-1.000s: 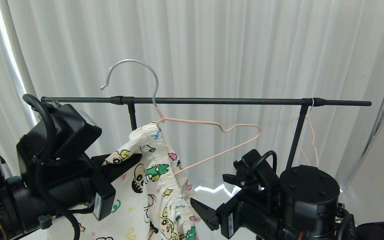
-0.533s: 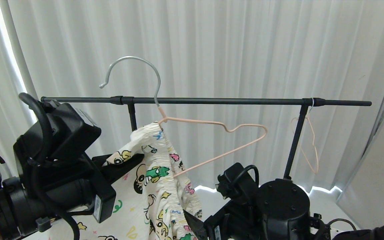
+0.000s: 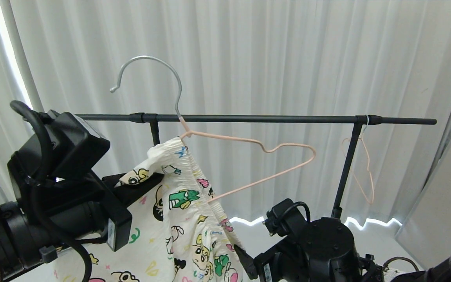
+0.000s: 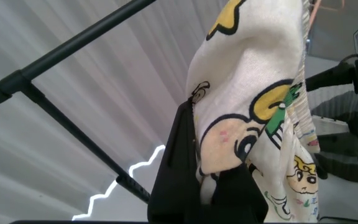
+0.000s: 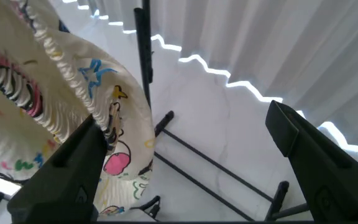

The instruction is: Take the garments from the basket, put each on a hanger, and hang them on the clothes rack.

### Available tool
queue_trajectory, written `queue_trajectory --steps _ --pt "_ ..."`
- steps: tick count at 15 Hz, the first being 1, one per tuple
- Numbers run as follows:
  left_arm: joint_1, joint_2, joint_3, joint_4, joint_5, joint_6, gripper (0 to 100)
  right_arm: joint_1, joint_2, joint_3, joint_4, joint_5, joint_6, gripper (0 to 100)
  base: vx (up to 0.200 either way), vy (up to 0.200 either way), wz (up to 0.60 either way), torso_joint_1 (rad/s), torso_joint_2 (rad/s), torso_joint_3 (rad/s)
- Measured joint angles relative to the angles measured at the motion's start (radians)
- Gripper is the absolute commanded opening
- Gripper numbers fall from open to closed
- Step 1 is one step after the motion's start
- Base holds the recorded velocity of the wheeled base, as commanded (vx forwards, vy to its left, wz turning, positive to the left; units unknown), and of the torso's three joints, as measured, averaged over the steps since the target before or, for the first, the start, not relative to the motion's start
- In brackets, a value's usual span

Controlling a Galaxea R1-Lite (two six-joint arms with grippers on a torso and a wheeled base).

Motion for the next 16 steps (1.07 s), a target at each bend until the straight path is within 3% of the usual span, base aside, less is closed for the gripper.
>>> queue_trajectory --steps 6,9,13,16 --pt "0.005 0.002 0.020 -0.003 0.000 0.001 0 -0.016 -0.001 0.007 0.001 -0.046 -0.009 0 0.000 0.000 0.00 0.000 0.00 0.000" --pt "0.034 -0.009 0.089 -0.025 0.001 0.007 0 -0.072 -0.013 0.027 0.001 -0.049 -0.064 0 0.000 0.000 0.00 0.000 0.00 0.000" --pt "0.054 -0.065 0.173 -0.030 0.001 0.007 0 -0.157 -0.035 0.047 0.001 -0.038 -0.099 0 0.000 0.000 0.00 0.000 0.00 0.000" --pt "0.060 -0.135 0.269 -0.031 0.001 0.009 0 -0.216 -0.052 0.046 0.002 0.016 -0.124 0 0.000 0.000 0.00 0.000 0.00 0.000"
